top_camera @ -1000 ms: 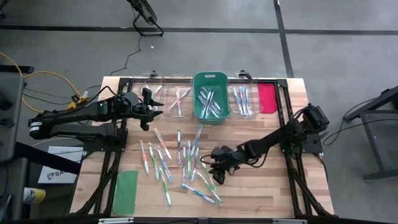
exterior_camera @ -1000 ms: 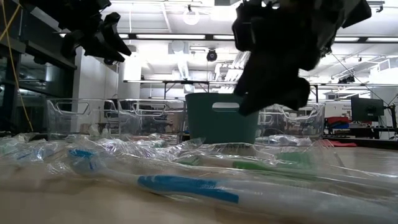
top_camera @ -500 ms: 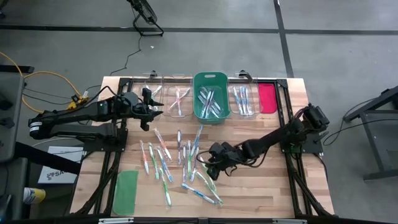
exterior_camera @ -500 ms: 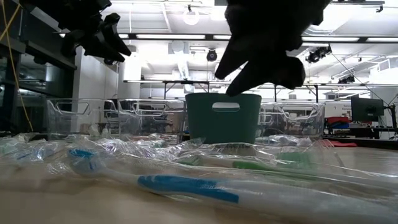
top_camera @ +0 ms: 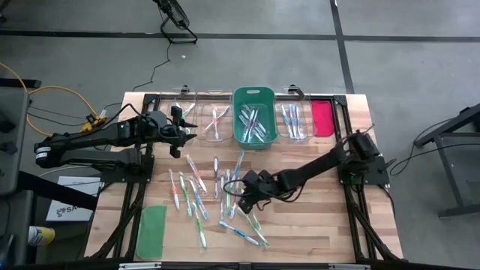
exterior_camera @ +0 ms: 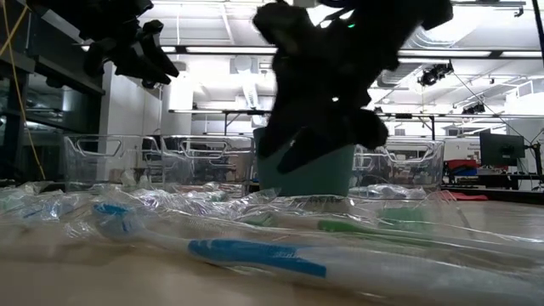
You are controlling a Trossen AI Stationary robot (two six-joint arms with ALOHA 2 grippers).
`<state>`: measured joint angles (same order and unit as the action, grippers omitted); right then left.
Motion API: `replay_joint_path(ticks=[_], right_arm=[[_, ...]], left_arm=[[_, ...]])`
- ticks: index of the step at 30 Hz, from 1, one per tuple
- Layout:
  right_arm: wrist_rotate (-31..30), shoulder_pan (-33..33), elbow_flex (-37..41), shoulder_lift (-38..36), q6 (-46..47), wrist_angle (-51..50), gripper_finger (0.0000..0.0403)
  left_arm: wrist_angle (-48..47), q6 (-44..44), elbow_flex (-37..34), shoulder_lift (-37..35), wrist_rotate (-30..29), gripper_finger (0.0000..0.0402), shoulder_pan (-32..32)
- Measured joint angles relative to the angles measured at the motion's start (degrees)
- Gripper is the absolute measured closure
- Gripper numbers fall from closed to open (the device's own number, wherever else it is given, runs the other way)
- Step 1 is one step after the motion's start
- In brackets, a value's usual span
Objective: Pick & Place Toothbrushes
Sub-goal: Put the green toothbrush into the left transparent bin
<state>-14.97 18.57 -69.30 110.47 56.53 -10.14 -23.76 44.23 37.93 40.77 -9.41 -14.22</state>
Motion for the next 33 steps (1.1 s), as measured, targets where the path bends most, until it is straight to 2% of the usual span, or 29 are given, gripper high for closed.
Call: replay_joint_path(ticks=[9,27,33], right_arm=[[-4.4,-0.3,-4.7,3.5,3.3,-11.1,0.0251],[-4.1,1.6,-4.8,5.4,5.6,-10.0,0.0251],[-2.9,1.2,-4.8,5.4,5.0,-9.7,0.0275]], left_arm=[[-0.9,-1.4,0.0,0.0,0.1,0.0247,0.0],[-0.9,-1.2,0.0,0.0,0.2,0.0247,0.0],[-0.9,-1.2,0.0,0.0,0.2,0.0247,0.0]])
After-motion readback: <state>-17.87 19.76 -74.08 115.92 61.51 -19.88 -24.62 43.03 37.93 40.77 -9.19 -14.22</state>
